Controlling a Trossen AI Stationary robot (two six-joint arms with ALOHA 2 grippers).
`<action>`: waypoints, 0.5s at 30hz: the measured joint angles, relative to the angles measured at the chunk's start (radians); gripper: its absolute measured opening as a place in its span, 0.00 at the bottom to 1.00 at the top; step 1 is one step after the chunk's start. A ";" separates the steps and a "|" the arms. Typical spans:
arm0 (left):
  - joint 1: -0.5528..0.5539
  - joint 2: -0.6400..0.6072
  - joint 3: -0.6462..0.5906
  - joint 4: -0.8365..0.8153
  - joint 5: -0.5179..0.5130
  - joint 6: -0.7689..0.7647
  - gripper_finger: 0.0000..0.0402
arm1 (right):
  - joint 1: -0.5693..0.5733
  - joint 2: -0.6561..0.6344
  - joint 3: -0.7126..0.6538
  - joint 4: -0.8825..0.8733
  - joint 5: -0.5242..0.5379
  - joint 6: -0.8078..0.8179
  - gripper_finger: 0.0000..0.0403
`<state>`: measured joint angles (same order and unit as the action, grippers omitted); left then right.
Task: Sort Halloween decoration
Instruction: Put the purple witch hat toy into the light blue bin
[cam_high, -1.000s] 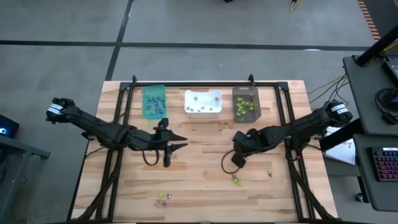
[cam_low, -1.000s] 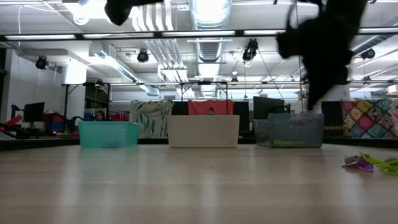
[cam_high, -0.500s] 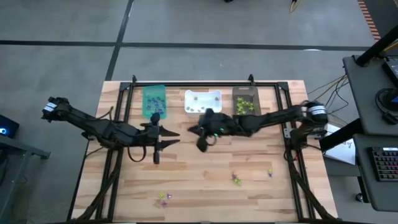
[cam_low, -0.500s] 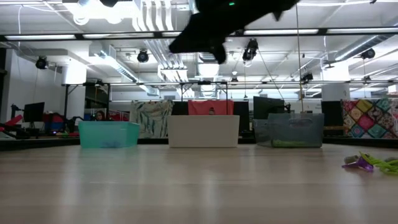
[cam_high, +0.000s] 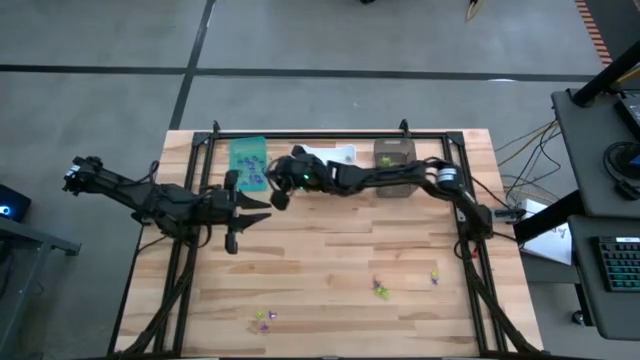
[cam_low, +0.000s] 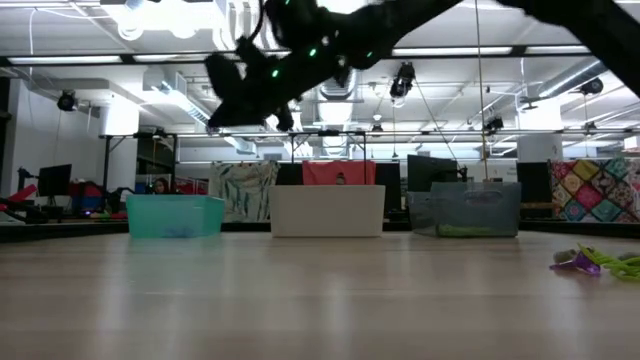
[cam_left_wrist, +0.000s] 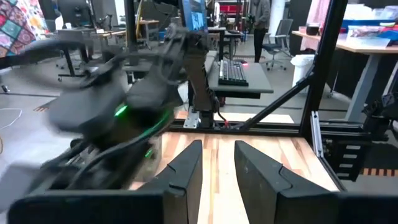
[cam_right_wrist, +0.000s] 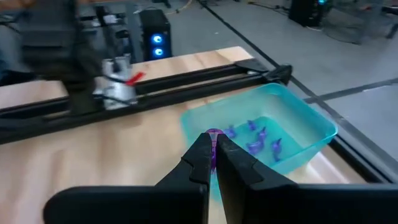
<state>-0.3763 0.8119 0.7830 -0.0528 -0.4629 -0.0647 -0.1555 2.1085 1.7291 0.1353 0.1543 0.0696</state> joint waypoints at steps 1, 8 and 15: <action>0.000 -0.004 0.000 -0.001 0.000 0.000 0.19 | -0.011 0.028 0.031 0.001 0.000 0.000 0.02; 0.000 -0.008 -0.002 -0.026 0.000 0.004 0.19 | -0.065 0.205 0.246 -0.053 -0.004 0.008 0.02; 0.000 -0.008 -0.004 -0.017 -0.006 0.017 0.19 | -0.079 0.332 0.416 -0.138 -0.005 0.006 0.02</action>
<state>-0.3761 0.8036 0.7790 -0.0702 -0.4693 -0.0476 -0.2345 2.4404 2.1447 -0.0022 0.1498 0.0759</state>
